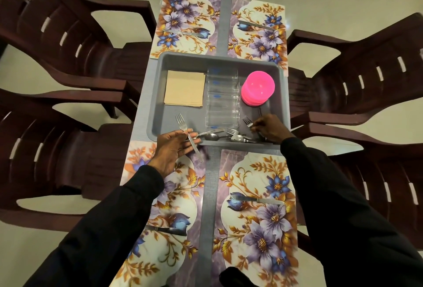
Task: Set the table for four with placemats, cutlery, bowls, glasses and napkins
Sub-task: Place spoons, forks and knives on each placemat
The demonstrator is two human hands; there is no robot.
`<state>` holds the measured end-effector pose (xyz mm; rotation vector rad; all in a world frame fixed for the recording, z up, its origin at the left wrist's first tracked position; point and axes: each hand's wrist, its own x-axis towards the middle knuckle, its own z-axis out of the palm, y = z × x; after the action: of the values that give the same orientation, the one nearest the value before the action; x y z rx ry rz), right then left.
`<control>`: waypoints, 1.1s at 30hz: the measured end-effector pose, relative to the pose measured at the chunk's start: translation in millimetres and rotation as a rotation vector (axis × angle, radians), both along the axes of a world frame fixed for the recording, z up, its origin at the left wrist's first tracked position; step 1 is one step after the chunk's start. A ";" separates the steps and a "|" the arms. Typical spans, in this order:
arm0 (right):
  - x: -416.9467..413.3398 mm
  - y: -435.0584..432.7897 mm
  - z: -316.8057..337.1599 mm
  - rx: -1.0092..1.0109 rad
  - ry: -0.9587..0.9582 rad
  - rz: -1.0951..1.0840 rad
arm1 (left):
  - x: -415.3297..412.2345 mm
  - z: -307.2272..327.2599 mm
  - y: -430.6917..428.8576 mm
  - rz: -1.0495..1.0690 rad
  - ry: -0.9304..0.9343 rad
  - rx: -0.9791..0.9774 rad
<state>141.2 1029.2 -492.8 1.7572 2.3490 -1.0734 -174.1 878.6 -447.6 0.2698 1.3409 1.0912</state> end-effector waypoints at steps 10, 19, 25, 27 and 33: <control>-64.5 -33.0 22.9 0.195 0.352 -0.031 | 12.2 3.1 3.4 -0.015 -0.032 -0.001; -138.3 -98.0 37.3 0.130 0.516 -0.354 | 19.7 11.2 2.8 0.032 -0.063 -0.018; -158.9 -120.5 46.9 0.158 0.621 -0.422 | 15.1 9.1 -2.6 0.074 -0.027 -0.051; -163.2 -124.6 46.2 0.171 0.629 -0.393 | 12.2 6.2 -3.8 0.096 -0.041 -0.075; -161.9 -125.6 40.9 0.156 0.581 -0.328 | 1.5 2.5 -6.7 0.095 -0.046 -0.095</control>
<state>-20.7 903.6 -451.9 2.1841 2.5520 -1.6880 -172.6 871.9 -445.1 0.1117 1.3713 1.1027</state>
